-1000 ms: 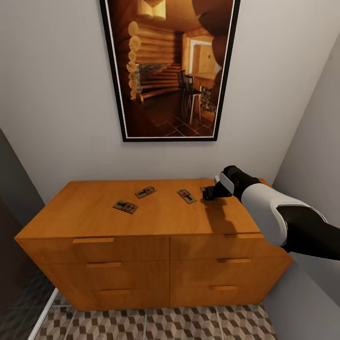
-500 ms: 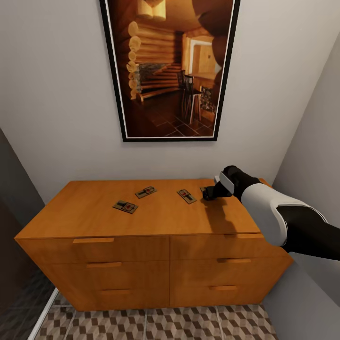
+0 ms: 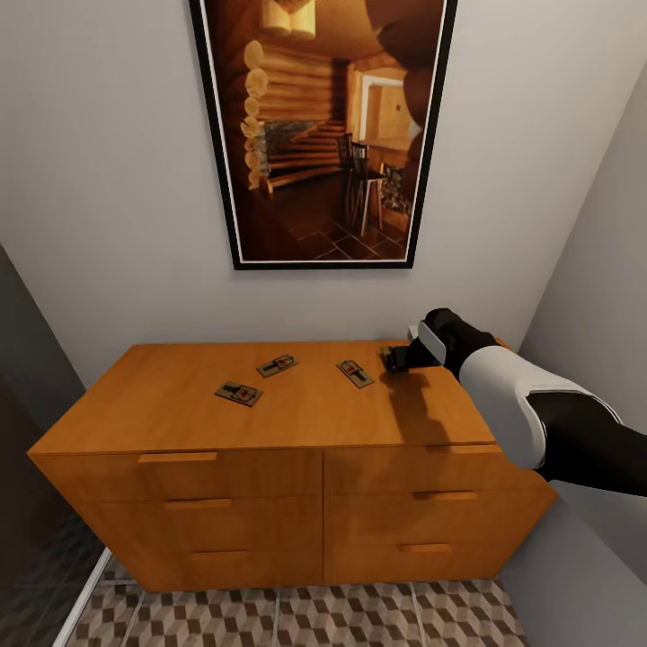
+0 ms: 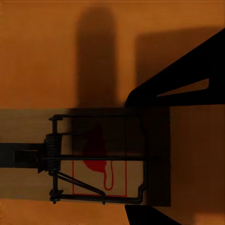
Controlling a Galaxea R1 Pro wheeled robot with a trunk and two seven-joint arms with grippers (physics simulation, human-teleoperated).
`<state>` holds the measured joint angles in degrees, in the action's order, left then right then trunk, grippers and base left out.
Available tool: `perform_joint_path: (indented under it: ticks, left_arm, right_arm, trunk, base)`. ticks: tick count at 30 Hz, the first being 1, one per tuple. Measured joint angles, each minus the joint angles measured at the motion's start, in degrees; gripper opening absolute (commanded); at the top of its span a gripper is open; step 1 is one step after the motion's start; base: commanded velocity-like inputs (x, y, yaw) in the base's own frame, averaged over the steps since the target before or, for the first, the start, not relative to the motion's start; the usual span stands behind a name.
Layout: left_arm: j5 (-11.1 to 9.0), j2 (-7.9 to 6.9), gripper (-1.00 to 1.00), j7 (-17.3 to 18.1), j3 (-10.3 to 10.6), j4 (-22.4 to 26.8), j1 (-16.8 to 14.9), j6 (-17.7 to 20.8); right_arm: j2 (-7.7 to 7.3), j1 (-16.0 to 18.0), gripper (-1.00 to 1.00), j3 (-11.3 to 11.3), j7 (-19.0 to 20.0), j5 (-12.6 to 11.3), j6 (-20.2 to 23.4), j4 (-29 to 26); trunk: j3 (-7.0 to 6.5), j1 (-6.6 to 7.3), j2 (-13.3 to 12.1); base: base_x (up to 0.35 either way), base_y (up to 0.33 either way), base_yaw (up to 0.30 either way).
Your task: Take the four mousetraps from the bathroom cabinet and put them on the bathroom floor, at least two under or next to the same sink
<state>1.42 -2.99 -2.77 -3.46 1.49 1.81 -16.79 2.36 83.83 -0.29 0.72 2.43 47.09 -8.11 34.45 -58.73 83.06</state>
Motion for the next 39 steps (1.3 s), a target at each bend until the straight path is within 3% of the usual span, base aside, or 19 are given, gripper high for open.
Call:
perform_joint_path:
  ticks: [24,39]
  left_arm:
    - [0.01,0.03,1.0,0.0,0.0,0.0,0.0,0.0]
    - [0.0,0.09,1.0,-0.01,0.0,0.01,0.0,0.0]
  right_arm:
    - [-0.09,0.01,-1.0,0.08,0.0,0.06,0.0,-0.06]
    - [-0.1,0.02,-1.0,0.08,0.0,0.07,0.0,-0.01]
  trunk:
    - [-1.94,0.0,0.0]
    - [-2.18,-0.03,-0.01]
  base:
    - [-0.005,0.0,0.0]
    - [-0.241,0.0,0.0]
